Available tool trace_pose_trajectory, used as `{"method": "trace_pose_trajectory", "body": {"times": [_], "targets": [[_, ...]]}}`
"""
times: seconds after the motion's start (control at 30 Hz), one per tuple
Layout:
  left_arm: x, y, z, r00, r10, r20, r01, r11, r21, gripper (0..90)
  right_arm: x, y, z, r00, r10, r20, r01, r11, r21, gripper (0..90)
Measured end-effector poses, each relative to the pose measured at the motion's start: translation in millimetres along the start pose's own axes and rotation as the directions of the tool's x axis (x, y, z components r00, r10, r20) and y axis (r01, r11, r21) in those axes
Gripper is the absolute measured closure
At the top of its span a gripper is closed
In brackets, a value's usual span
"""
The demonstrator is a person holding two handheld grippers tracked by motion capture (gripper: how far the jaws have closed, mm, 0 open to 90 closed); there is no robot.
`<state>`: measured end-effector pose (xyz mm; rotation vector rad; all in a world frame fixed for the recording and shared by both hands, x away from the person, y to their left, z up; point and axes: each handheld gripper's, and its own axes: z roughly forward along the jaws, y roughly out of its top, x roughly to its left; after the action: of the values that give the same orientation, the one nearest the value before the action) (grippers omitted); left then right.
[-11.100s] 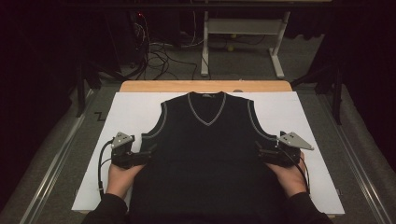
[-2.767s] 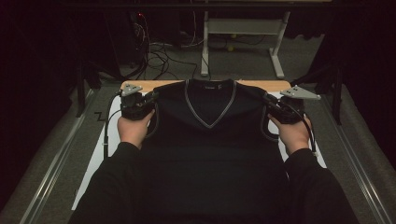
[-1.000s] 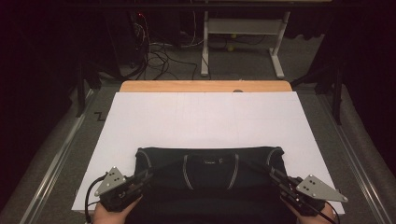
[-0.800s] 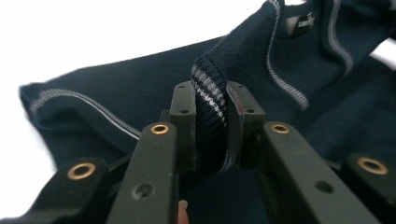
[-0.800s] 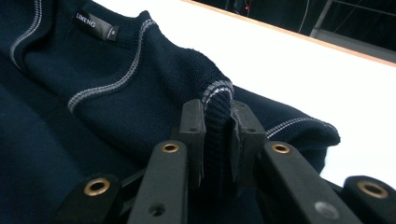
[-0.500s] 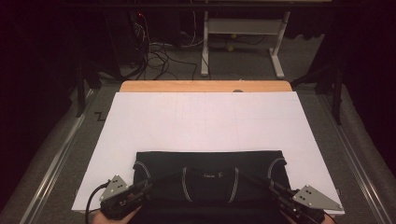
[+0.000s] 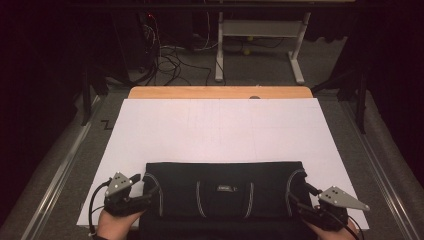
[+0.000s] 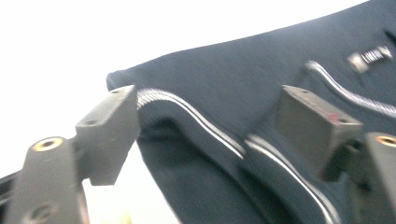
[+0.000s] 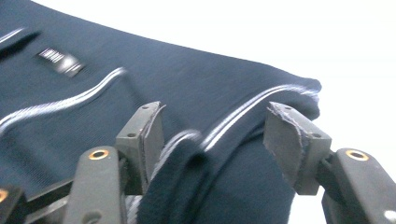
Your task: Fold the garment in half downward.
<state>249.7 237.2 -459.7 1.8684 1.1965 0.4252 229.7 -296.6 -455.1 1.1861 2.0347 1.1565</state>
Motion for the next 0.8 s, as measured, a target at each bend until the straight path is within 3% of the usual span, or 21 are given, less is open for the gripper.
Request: {"method": "trace_pose_trajectory", "body": {"times": [0.17,0.33,0.43,0.47,0.5,0.6,0.67,0.73,0.8], "targets": [[13.9,10.7,12.9,0.9984,-0.057,0.002,0.057,0.9984,0.008,7.5,-20.2,13.6,21.8,0.9964,0.046,0.071,-0.047,0.999,0.006,31.8],[25.7,24.6,29.2,0.9966,-0.082,-0.008,0.083,0.9963,0.023,1.0,-32.6,23.3,38.5,0.9921,0.073,0.103,-0.075,0.997,0.020,25.4],[28.3,30.0,46.1,0.9981,-0.047,-0.041,0.050,0.9964,0.069,0.0,-42.5,29.9,52.4,0.9872,0.093,0.129,-0.099,0.994,0.038,22.7],[29.3,29.8,52.6,0.9979,-0.057,-0.029,0.060,0.9941,0.091,0.0,-48.1,31.5,63.9,0.9830,0.096,0.156,-0.107,0.992,0.063,22.9],[30.1,29.6,58.0,0.9972,-0.072,-0.020,0.074,0.9905,0.116,0.0,-48.1,31.5,63.9,0.9830,0.096,0.156,-0.107,0.992,0.063,22.9],[30.8,27.4,63.4,0.9943,-0.099,-0.038,0.104,0.9812,0.163,0.0,-53.1,30.1,78.2,0.9804,0.133,0.146,-0.153,0.978,0.140,20.3],[32.6,21.5,62.9,0.9914,-0.126,-0.036,0.131,0.9764,0.172,6.0,-52.4,27.6,81.2,0.9810,0.135,0.139,-0.159,0.972,0.172,21.2],[31.0,17.8,59.0,0.9936,-0.100,-0.053,0.107,0.9816,0.158,16.0,-49.9,24.4,82.1,0.9832,0.124,0.134,-0.150,0.966,0.209,23.9],[31.0,16.0,56.2,0.9934,-0.107,-0.041,0.112,0.9815,0.155,25.5,-46.9,23.8,79.5,0.9835,0.114,0.141,-0.143,0.966,0.215,28.9]]}}
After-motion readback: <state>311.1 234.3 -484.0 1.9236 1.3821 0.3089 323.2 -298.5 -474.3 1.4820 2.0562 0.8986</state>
